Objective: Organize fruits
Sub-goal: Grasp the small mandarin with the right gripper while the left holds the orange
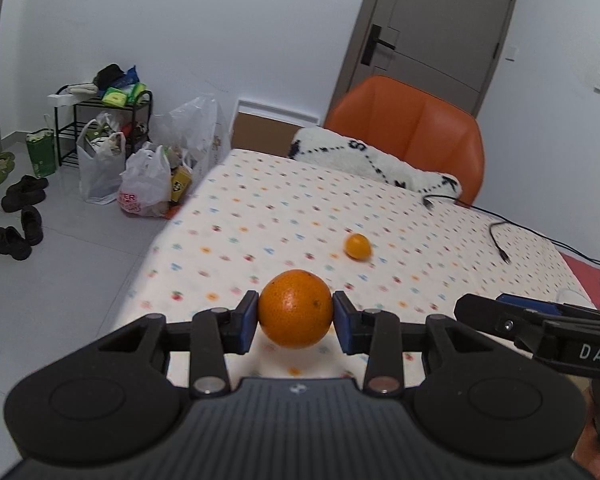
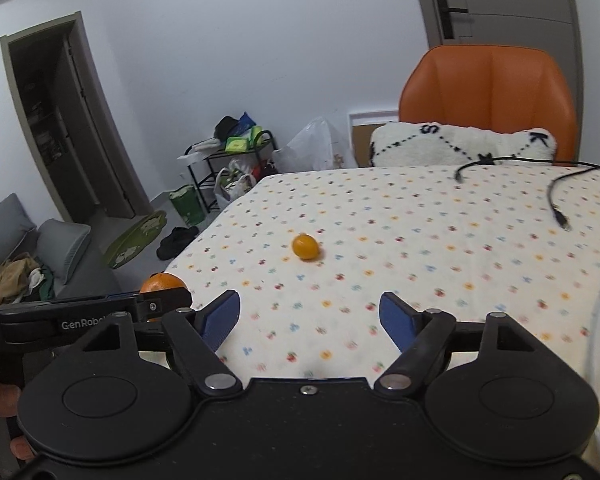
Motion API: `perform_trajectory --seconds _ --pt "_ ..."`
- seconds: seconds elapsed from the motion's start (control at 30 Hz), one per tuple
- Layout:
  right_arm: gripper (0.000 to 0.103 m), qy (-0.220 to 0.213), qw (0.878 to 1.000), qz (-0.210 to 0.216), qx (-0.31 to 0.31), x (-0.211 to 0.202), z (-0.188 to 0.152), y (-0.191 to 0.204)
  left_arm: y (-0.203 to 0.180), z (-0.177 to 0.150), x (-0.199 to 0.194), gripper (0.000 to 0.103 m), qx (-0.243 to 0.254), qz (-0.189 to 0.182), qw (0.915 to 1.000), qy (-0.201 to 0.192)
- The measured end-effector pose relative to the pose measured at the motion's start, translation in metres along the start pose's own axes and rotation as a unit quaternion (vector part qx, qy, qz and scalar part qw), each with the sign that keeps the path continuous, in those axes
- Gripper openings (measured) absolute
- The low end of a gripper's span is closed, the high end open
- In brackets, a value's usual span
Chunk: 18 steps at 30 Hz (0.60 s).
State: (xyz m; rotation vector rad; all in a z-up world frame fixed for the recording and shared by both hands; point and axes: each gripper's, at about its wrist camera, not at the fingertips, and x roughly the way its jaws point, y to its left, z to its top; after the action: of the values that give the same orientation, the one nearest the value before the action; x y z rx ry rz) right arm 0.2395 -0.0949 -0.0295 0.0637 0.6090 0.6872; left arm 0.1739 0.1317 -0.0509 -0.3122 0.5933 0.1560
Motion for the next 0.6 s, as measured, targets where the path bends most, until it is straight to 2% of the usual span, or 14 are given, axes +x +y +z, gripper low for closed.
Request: perform_trajectory --seconds 0.13,0.37,0.6 --pt "0.072 0.007 1.000 -0.005 -0.015 0.018 0.007 0.007 0.012 0.006 0.008 0.038 -0.009 0.007 0.9999 -0.002" --pt "0.061 0.027 0.999 -0.003 -0.032 0.053 0.019 0.015 0.026 0.012 0.022 0.038 -0.018 0.012 0.9998 0.000" --pt "0.057 0.033 0.999 -0.006 -0.037 0.081 0.031 0.015 0.038 0.017 0.031 0.038 -0.026 0.017 0.9995 0.000"
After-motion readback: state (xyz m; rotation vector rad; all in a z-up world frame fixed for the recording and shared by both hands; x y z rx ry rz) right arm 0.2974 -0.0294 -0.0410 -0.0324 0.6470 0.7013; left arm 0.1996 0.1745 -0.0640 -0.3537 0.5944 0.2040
